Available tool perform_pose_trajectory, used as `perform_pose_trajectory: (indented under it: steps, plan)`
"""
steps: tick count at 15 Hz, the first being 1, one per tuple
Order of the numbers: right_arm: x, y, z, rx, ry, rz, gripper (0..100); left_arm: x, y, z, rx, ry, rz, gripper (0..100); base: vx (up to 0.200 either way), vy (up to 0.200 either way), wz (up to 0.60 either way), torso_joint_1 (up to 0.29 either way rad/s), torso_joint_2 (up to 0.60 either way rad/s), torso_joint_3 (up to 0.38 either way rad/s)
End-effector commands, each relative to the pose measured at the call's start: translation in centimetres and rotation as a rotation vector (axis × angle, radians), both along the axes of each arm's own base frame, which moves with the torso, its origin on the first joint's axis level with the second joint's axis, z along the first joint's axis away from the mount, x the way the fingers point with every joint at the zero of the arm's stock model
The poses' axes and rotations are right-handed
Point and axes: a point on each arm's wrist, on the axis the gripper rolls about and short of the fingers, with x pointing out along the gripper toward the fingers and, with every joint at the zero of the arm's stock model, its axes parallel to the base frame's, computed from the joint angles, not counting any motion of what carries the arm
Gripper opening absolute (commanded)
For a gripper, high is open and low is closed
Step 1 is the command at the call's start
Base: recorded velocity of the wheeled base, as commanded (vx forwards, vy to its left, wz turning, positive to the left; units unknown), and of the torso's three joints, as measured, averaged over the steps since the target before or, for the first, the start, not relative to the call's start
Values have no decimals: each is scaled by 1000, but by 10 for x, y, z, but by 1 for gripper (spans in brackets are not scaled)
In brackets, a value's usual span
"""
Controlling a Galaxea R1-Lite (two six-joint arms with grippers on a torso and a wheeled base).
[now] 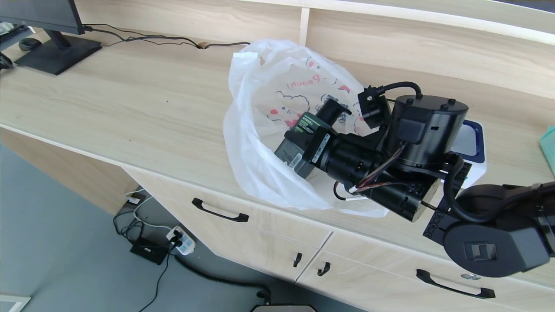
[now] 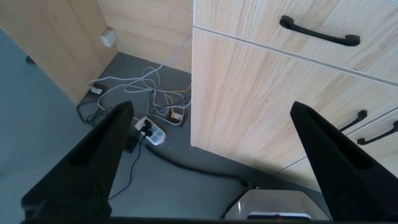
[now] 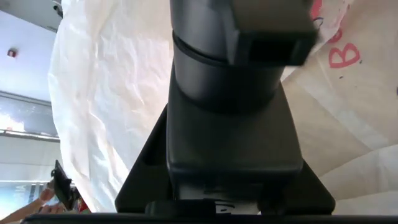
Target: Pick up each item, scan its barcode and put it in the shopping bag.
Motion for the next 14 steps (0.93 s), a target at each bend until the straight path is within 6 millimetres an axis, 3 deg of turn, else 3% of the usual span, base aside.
perform_pose_trajectory:
  steps: [1, 3, 4, 9, 14]
  plan:
    - [1, 2, -2, -14, -4, 14, 0, 0, 0, 0, 0, -1, 1, 100, 0, 0, 0, 0, 0, 0]
    - [1, 2, -2, -18, 3, 15, 0, 0, 0, 0, 1, -1, 1, 100, 0, 0, 0, 0, 0, 0]
    - [1, 2, -3, -19, 4, 16, 100, 0, 0, 0, 6, -1, 0, 100, 0, 0, 0, 0, 0, 0]
    - [2, 2, 1, -54, -45, 5, 100, 0, 0, 0, 44, -1, 1, 100, 0, 0, 0, 0, 0, 0]
    - [16, -12, 10, -164, -169, -62, 100, 0, 0, 0, 43, -1, 1, 100, 0, 0, 0, 0, 0, 0]
